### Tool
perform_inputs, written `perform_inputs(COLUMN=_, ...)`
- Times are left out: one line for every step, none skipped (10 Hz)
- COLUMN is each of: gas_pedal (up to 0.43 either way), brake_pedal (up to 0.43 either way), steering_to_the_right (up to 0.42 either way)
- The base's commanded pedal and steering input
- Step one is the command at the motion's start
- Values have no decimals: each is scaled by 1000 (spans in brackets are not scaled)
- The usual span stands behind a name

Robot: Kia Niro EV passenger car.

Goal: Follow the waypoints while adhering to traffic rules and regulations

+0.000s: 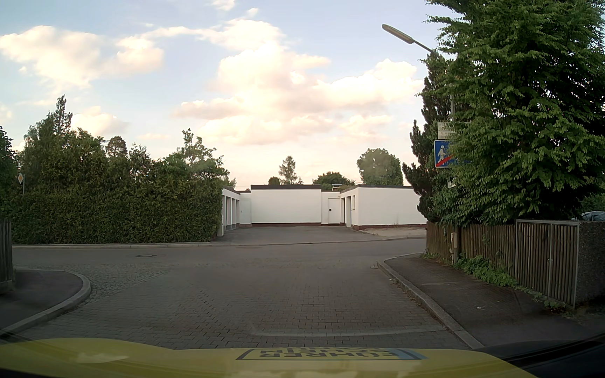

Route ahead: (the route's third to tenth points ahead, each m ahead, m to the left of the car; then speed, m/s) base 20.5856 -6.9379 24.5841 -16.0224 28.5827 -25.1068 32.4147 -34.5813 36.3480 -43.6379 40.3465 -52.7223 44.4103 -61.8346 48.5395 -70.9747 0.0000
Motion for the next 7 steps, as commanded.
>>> perform_inputs(gas_pedal=0, brake_pedal=274, steering_to_the_right=-95)
perform_inputs(gas_pedal=0, brake_pedal=274, steering_to_the_right=-95)
perform_inputs(gas_pedal=0, brake_pedal=274, steering_to_the_right=-95)
perform_inputs(gas_pedal=0, brake_pedal=274, steering_to_the_right=-95)
perform_inputs(gas_pedal=0, brake_pedal=274, steering_to_the_right=-95)
perform_inputs(gas_pedal=0, brake_pedal=274, steering_to_the_right=-95)
perform_inputs(gas_pedal=0, brake_pedal=274, steering_to_the_right=-95)
